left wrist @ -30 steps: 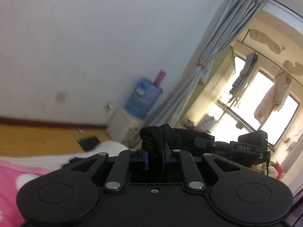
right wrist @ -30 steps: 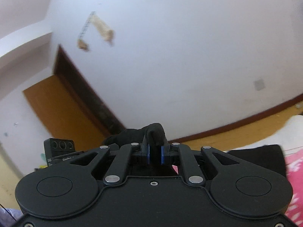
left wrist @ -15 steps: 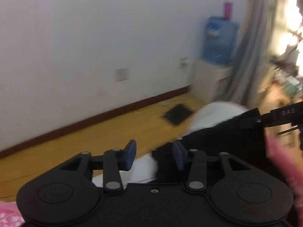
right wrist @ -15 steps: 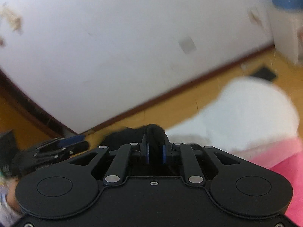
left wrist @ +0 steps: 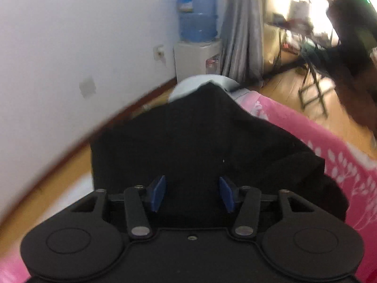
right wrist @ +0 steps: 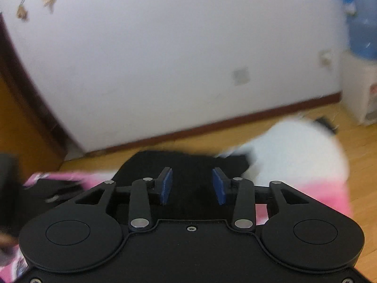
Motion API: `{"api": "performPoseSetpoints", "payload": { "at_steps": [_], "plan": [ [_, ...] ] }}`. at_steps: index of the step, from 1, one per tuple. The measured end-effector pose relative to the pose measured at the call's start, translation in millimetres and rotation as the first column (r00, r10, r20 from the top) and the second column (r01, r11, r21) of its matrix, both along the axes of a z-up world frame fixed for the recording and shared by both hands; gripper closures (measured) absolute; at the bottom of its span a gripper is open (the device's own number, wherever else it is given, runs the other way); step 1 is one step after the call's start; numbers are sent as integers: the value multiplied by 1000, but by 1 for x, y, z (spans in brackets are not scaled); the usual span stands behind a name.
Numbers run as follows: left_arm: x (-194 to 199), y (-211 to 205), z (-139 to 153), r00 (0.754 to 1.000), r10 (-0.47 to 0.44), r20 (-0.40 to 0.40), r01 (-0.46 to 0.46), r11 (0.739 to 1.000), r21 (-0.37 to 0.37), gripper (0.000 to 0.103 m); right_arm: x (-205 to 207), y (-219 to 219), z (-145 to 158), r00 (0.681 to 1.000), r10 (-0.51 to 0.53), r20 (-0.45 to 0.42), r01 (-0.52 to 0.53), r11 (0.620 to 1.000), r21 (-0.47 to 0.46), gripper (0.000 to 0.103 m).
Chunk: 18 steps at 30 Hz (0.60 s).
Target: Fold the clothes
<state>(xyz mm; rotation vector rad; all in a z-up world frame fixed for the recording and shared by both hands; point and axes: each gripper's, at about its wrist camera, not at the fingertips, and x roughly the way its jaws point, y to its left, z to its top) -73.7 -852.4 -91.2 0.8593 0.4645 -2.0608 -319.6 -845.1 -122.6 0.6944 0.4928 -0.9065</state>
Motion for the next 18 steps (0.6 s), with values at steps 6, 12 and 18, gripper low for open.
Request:
{"api": "performPoseSetpoints", "payload": {
  "at_steps": [6,12,18],
  "plan": [
    [30,42,-20,993,-23,119,28,999,-39,43,-6,42,-32,995,-72,-62,75,996,41,53],
    [46,65,11,998,62,20,-61,997,-43,44,-19,78,6,979,-166,-114,163,986,-32,60],
    [19,1,17,991,133,26,-129,984,-120,56,35,25,22,988,-152,-12,149,979,-137,60]
  ]
}}
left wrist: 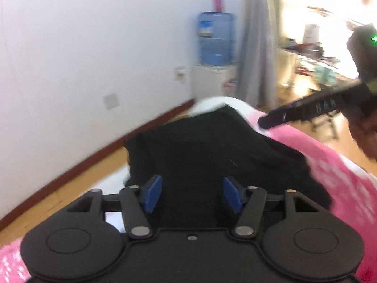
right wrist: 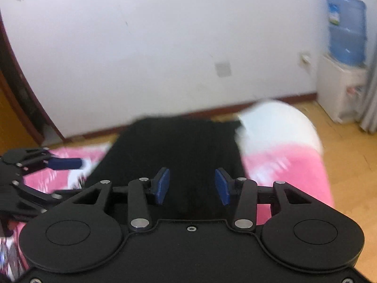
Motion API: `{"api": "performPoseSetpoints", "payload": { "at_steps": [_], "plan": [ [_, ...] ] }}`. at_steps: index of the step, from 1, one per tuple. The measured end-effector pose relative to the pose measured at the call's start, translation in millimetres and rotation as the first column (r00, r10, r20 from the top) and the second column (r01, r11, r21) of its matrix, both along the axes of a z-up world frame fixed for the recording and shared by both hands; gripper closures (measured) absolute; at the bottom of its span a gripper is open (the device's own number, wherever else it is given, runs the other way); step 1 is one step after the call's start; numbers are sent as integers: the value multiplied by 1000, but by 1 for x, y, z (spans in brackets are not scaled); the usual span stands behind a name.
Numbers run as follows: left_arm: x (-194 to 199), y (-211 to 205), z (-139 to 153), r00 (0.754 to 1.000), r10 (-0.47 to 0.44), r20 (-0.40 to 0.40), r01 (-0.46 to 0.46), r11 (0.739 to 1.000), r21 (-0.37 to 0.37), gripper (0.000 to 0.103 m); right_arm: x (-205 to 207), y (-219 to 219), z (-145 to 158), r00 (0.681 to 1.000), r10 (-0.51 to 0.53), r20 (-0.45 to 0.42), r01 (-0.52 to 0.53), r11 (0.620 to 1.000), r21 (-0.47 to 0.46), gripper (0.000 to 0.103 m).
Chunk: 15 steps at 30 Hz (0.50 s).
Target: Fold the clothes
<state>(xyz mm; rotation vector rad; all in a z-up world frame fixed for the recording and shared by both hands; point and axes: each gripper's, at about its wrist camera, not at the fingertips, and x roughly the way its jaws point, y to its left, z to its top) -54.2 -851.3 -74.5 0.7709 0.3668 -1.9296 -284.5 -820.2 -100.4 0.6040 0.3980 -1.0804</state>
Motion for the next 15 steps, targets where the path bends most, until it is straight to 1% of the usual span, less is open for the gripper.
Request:
{"api": "performPoseSetpoints", "payload": {
  "at_steps": [2,3,4,5,6,7,8,10,11,12,13,14,15],
  "plan": [
    [-1,-21,-19,1000,28,-2,-28,999,37,57,15,-21,-14,999,-19,-28,19,1000,11,61],
    [-2,-32,-28,999,42,-3,-42,998,55,57,23,-34,-30,999,-28,-46,31,998,61,63],
    [1,-39,-36,998,57,-14,-56,996,73,54,24,-43,-50,998,-33,-51,39,993,109,63],
    [10,-40,-41,996,73,-43,-69,994,89,50,12,-41,-49,999,-31,-22,34,994,105,63],
    [21,-41,-46,991,102,-83,-92,989,115,48,4,-33,-47,1000,-29,-6,29,995,93,68],
    [37,-43,-50,978,155,-138,-132,977,166,47,0,-27,-42,1000,-28,-6,29,996,89,68],
    [52,-41,-54,963,201,-179,-162,963,214,42,-4,-21,-39,999,-29,-30,31,996,83,68],
    [76,-35,-58,929,279,-244,-208,937,280,42,-8,-10,-36,996,-15,-83,21,997,73,67],
    [84,-31,-55,914,306,-266,-226,929,292,44,-11,-5,-30,993,-30,-113,40,995,92,67],
    [86,-28,-46,911,309,-274,-238,935,264,46,-14,-3,-26,992,-43,-120,56,992,110,67],
    [88,-24,-36,907,312,-282,-250,939,235,52,-18,-2,-17,994,-52,-99,63,992,113,67],
    [89,-22,-26,906,309,-289,-256,945,205,53,-19,-3,-10,996,-53,-77,60,994,94,67],
    [88,-23,-18,911,293,-290,-253,953,170,53,-19,-5,-5,997,-50,-57,54,996,70,67]
  ]
}}
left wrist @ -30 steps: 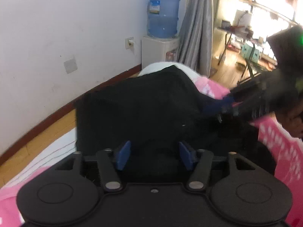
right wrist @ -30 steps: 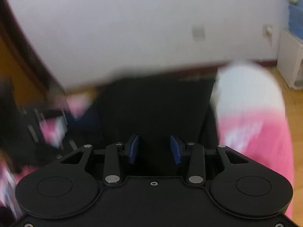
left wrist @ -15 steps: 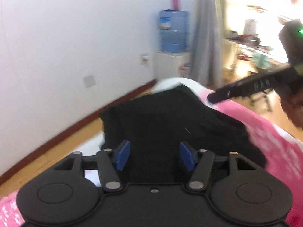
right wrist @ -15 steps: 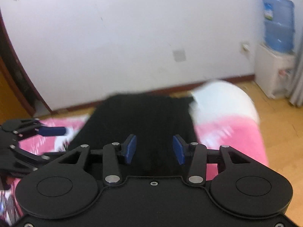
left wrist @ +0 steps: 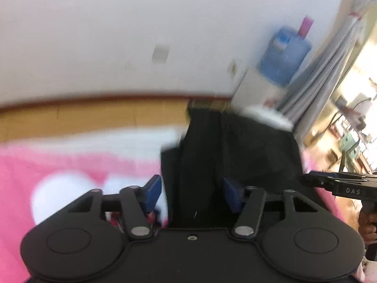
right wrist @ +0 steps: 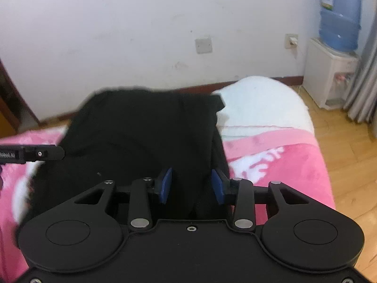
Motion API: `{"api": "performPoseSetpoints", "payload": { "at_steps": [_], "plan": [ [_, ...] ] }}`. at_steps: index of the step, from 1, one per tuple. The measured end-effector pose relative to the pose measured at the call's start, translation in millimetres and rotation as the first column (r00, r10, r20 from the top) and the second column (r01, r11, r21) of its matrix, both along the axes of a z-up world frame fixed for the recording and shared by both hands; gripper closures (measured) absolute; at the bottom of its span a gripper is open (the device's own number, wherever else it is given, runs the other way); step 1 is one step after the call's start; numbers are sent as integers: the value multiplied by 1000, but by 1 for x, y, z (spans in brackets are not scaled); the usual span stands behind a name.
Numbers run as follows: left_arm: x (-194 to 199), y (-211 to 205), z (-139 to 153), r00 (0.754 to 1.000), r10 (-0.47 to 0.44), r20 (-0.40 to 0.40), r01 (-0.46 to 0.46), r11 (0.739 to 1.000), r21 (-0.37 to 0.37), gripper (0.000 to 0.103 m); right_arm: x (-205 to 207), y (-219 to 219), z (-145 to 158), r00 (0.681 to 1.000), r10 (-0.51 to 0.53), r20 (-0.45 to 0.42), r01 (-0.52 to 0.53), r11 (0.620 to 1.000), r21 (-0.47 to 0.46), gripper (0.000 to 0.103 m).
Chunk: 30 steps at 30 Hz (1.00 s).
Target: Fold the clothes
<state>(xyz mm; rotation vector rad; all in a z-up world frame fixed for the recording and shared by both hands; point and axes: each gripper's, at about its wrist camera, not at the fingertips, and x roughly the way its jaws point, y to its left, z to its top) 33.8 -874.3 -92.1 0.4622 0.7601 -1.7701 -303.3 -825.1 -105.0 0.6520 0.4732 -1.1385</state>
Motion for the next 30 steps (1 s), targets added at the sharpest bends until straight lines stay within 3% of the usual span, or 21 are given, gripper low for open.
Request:
{"api": "performPoseSetpoints", "payload": {
  "at_steps": [2,5,7,11,13,14,18,19,21,22,24,26,27,28,30],
  "plan": [
    [-19,-24,18,996,-18,89,27,995,-98,53,10,-15,8,1000,-6,-3,6,999,-45,66],
    [-66,-63,13,970,-48,239,80,989,-125,53,31,-63,6,999,-51,11,51,997,-52,66],
    [-88,-87,-1,948,-70,311,111,987,-114,52,40,-89,-9,997,-77,-16,77,997,-22,66],
    [-102,-115,-47,906,-120,407,130,992,4,51,53,-129,-49,986,-94,-136,101,994,44,63],
    [-86,-113,-59,935,-91,344,99,995,-7,48,37,-129,-62,993,-100,-66,104,993,54,63],
    [-75,-110,-59,947,-61,314,67,998,-8,47,34,-127,-62,993,-92,-77,96,994,52,63],
    [-39,-107,-60,914,51,403,-71,997,33,58,28,-120,-55,986,-78,-148,86,995,47,63],
    [-24,-99,-56,920,74,385,-91,996,26,62,25,-119,-54,984,-72,-163,80,996,45,63],
    [-15,-81,-40,926,118,360,-109,993,-47,62,17,-110,-44,978,-97,-184,104,994,30,63],
    [-11,-67,-27,941,133,312,-107,989,-101,61,13,-102,-35,980,-117,-162,119,993,6,63],
    [-15,-51,-11,971,83,223,-53,989,-138,56,10,-80,-13,992,-107,-73,104,994,-38,63],
    [-34,-32,1,985,-42,168,68,987,-149,50,24,-60,-1,1000,3,1,-3,999,-45,63],
    [-48,-22,6,980,-120,161,145,977,-156,50,32,-55,-1,999,46,3,-46,998,-43,63],
    [-68,-11,8,959,-211,191,241,958,-153,50,40,-49,-3,996,84,-1,-84,996,-42,63],
    [-92,1,1,919,-313,240,346,932,-110,50,61,-39,-17,984,173,-52,-173,985,-1,63]
  ]
}}
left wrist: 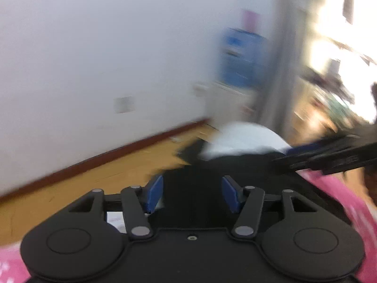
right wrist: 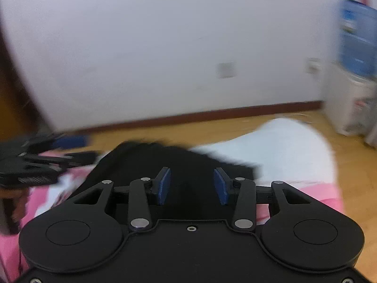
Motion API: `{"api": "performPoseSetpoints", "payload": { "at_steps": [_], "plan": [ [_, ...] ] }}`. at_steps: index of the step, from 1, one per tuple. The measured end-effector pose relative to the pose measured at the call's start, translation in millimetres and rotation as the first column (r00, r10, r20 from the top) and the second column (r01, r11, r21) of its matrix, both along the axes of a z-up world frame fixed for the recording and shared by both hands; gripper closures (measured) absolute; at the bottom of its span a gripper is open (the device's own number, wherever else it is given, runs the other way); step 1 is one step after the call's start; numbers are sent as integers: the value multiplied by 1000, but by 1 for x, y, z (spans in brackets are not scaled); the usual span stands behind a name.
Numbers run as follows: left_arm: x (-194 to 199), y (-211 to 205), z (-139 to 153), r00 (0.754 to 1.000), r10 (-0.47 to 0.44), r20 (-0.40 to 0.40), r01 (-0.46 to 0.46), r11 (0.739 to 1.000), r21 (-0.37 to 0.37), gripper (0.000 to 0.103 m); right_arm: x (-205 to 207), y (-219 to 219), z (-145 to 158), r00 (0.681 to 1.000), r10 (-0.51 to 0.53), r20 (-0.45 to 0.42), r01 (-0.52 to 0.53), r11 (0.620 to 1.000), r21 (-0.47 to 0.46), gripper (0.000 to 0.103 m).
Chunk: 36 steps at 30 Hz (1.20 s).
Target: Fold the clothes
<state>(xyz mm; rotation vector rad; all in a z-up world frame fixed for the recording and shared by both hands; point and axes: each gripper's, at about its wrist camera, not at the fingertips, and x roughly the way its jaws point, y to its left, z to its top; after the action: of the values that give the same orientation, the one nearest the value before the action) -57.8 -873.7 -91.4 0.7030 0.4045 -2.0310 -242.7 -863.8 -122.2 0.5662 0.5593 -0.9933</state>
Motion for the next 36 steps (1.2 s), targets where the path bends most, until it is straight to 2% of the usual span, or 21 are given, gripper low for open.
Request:
{"api": "performPoseSetpoints", "payload": {
  "at_steps": [2,4,5,7,9,11,13,15,17,18,20,22,25,28,30,32,34,36],
  "plan": [
    [-17,9,-15,995,-40,91,37,999,30,50,5,12,-19,999,11,-48,-11,1000,4,61],
    [-14,28,-25,991,-35,131,39,999,-32,47,-7,30,-25,997,-34,-74,34,999,-3,57],
    [-9,35,-26,992,-15,127,19,999,-31,47,-15,41,-24,995,-51,-85,51,999,1,57],
    [5,50,-26,992,23,122,-22,1000,-4,45,-29,62,-26,989,-84,-118,88,996,33,45],
    [17,67,-22,990,52,130,-55,998,15,43,-40,74,-27,989,-89,-118,96,994,52,45],
    [11,89,-5,982,35,187,-17,995,-97,46,-52,85,-21,988,-105,-112,113,991,66,50],
    [-3,95,10,981,-9,193,37,989,-145,45,-53,93,-2,986,-129,-101,133,990,35,49],
    [-17,90,17,985,-45,164,65,991,-116,44,-42,92,14,993,-107,-49,106,994,-24,49],
    [-44,76,10,982,-85,167,102,990,-93,44,-20,81,13,998,-55,-21,54,998,-21,50],
    [-53,75,1,975,-102,196,121,989,-87,44,-13,78,6,999,-39,-26,39,999,7,51],
    [-68,72,-19,945,-145,293,166,985,-47,43,-4,77,-8,998,-22,-51,25,998,58,52],
    [-59,77,-29,946,-152,286,165,986,-21,42,-2,85,-15,997,-11,-80,15,998,56,51],
    [-29,90,-32,975,-100,197,98,995,17,39,-17,112,-20,988,27,-152,-15,996,83,50],
    [-12,111,-31,963,-99,249,91,995,42,39,-39,129,-26,993,-4,-118,25,984,176,49],
    [-4,117,-18,972,-76,222,66,997,51,39,-51,141,-18,996,-22,-89,38,982,185,50],
    [9,119,6,991,-28,128,27,1000,8,39,-62,144,2,997,-56,-59,64,987,149,50],
    [6,101,22,988,0,152,9,998,-55,39,-65,140,18,995,-88,-39,92,991,102,49],
    [-4,78,22,982,-12,190,29,996,-85,39,-58,117,37,993,-115,-21,115,993,-3,49]
  ]
}}
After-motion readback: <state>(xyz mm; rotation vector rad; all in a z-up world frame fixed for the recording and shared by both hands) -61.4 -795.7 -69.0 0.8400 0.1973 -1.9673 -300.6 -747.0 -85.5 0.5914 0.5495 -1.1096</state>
